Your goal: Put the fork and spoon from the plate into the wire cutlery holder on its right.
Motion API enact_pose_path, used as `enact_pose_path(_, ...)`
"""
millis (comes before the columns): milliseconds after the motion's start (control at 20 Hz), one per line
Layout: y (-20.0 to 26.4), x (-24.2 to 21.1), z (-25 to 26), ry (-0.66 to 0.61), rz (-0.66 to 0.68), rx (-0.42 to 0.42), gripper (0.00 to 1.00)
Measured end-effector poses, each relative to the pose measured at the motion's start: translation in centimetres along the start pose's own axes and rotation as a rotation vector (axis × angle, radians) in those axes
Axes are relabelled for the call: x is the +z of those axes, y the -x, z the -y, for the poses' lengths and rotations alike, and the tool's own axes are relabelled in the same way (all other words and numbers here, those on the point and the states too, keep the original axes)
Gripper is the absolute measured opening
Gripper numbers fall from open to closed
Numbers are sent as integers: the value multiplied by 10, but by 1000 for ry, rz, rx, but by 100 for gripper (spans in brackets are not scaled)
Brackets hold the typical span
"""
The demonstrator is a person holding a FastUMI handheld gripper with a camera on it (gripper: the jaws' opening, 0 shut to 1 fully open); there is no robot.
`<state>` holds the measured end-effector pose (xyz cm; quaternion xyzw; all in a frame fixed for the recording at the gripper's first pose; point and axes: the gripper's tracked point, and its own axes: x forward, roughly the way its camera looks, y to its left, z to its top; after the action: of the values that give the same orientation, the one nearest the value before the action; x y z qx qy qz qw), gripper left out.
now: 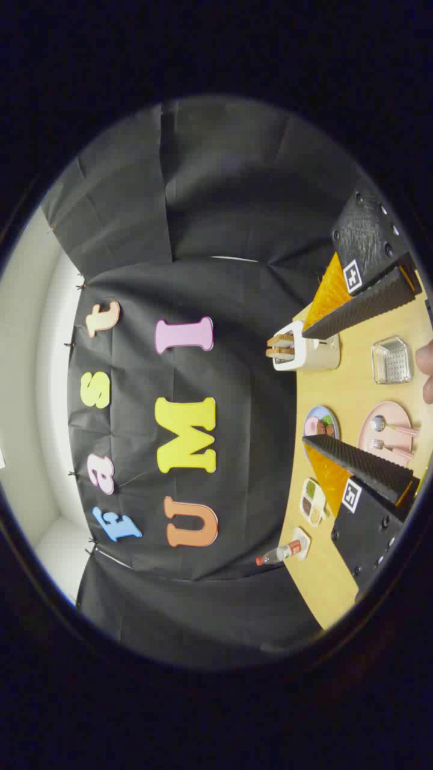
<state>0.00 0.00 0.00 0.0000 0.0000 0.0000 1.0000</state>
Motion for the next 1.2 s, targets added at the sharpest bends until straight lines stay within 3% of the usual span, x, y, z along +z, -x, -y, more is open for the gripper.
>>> enact_pose_path(450,16,-5,20,-6,-5,-42,95)
enact_pose_path(1200,5,-40,-29,65,-102,53,95)
